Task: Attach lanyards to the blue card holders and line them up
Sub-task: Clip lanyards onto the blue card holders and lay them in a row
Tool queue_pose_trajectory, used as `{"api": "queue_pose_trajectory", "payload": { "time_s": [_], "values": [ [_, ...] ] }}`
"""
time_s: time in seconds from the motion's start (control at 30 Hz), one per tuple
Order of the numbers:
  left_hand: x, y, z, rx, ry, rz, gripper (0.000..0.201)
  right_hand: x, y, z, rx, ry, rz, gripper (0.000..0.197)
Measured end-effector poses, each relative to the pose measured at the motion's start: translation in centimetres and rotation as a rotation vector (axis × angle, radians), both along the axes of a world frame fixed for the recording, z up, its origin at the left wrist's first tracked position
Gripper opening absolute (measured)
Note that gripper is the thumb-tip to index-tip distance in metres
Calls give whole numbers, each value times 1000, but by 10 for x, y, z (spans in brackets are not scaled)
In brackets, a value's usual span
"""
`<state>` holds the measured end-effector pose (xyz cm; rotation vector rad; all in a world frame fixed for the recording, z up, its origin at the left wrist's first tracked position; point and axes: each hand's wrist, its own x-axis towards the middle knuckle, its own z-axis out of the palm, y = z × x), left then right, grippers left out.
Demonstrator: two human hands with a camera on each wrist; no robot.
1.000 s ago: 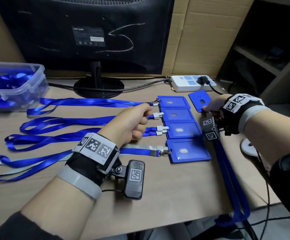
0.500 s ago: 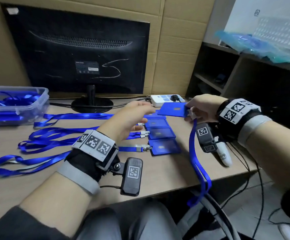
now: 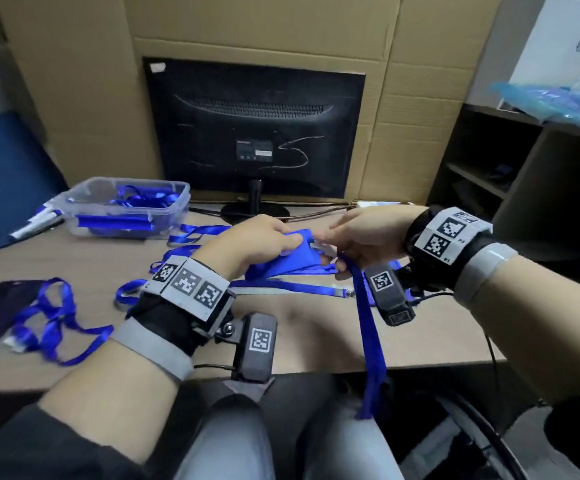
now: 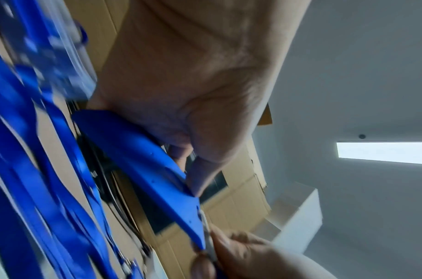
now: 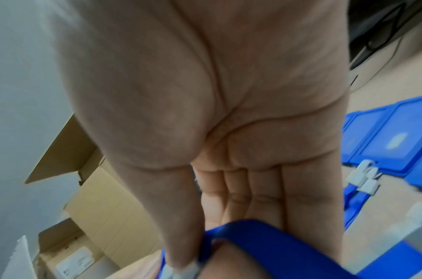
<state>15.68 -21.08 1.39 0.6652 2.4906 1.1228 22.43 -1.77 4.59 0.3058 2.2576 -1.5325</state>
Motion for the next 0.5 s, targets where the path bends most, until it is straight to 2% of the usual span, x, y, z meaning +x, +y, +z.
{"api": "queue_pose_trajectory", "payload": {
  "time_s": [0.1, 0.3, 0.43, 0.5],
  "values": [
    [-7, -33, -1, 53, -21, 60, 38, -12, -16, -5, 10, 21, 118, 15],
    [-8, -76, 2, 76, -97, 38, 49, -37, -46, -16, -17, 126, 280, 17],
    [-11, -94, -2, 141, -187, 57, 34, -46, -64, -18, -17, 198, 356, 22],
    [-13, -101, -5, 175, -255, 106, 27, -48, -72, -16, 96, 305, 392, 17]
  ]
}}
